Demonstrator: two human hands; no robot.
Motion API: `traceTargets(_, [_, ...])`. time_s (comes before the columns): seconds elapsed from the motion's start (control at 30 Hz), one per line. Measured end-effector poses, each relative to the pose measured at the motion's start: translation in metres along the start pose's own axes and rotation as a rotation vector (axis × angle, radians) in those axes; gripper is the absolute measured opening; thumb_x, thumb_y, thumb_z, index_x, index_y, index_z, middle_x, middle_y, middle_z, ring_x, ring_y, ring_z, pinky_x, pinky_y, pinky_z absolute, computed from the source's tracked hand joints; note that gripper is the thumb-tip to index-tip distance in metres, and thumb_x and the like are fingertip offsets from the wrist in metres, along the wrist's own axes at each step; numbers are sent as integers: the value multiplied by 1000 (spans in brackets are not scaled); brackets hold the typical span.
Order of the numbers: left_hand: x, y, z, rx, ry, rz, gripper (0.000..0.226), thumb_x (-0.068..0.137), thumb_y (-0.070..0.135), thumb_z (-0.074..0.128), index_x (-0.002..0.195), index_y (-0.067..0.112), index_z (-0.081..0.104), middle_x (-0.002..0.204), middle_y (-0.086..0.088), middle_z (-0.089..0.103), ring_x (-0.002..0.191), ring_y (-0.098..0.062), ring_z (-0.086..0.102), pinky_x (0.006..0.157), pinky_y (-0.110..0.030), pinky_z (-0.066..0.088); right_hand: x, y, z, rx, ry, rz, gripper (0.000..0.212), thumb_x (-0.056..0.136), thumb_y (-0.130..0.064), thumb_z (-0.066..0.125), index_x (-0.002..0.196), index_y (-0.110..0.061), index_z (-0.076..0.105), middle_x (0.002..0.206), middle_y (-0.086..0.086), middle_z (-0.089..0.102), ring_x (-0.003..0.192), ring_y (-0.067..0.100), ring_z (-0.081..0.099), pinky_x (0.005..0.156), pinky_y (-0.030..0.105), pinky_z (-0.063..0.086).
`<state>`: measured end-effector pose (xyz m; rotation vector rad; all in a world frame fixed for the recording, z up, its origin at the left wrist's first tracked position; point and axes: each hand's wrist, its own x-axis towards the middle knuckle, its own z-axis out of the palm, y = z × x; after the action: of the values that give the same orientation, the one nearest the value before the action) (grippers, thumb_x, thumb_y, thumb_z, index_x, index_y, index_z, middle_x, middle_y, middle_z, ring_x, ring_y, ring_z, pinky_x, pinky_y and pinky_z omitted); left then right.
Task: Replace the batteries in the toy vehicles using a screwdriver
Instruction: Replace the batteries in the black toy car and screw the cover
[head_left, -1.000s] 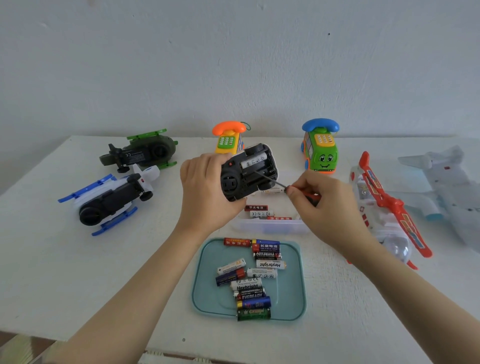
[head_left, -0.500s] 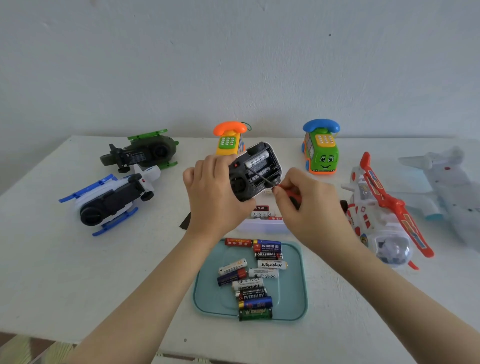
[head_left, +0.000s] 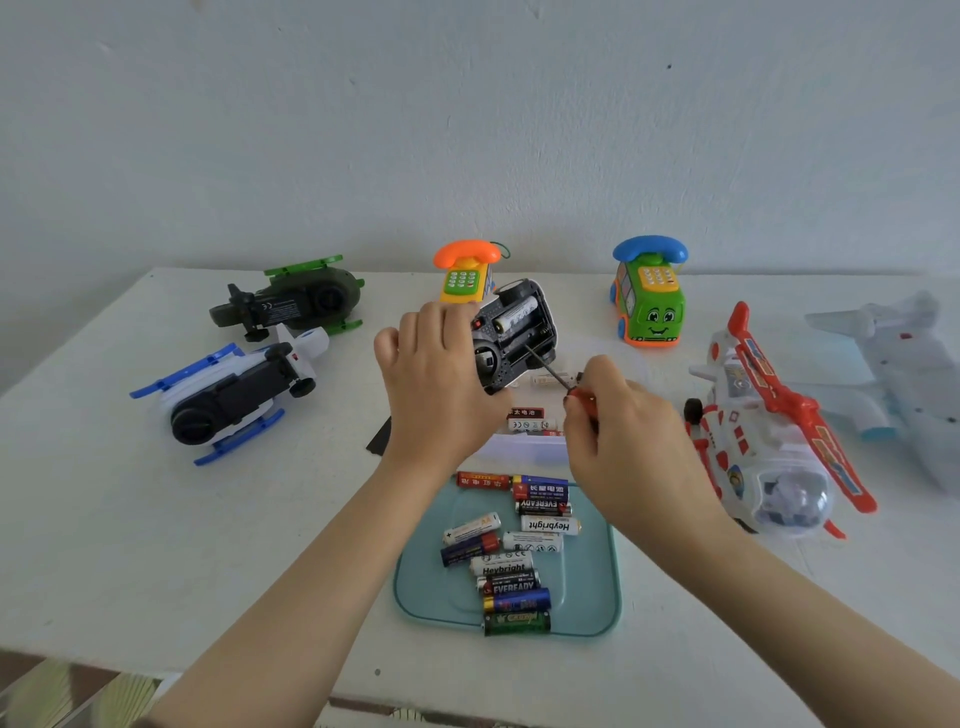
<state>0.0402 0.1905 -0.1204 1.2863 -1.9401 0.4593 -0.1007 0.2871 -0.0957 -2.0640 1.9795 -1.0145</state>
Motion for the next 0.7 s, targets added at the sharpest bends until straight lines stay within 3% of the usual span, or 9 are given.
traceTargets(0.13, [1, -10, -1, -38, -16, 41, 59, 55, 27, 79, 109, 10, 61, 100, -6, 61, 90, -26, 52, 79, -35, 26, 7, 17, -9, 54, 48, 32, 15, 94, -16, 52, 82, -9, 47, 61, 2, 52, 53, 18, 48, 51, 38, 41])
traceTargets(0.4, [6, -18, -2, -85, 56, 180, 59, 54, 13, 79, 110, 12, 61, 109, -3, 64, 102, -18, 48, 83, -36, 25, 17, 34, -14, 141, 136, 92, 15, 92, -16, 57, 80, -9, 53, 55, 0, 52, 50, 19, 47, 49, 32, 37])
traceTargets(0.7, [3, -22, 1, -141, 24, 166, 64, 54, 13, 81, 112, 17, 55, 110, -2, 63, 105, -17, 48, 87, -36, 23, 23, 39, -13, 193, 139, 99, 15, 91, -16, 59, 78, -11, 54, 57, 0, 56, 51, 16, 49, 50, 26, 39])
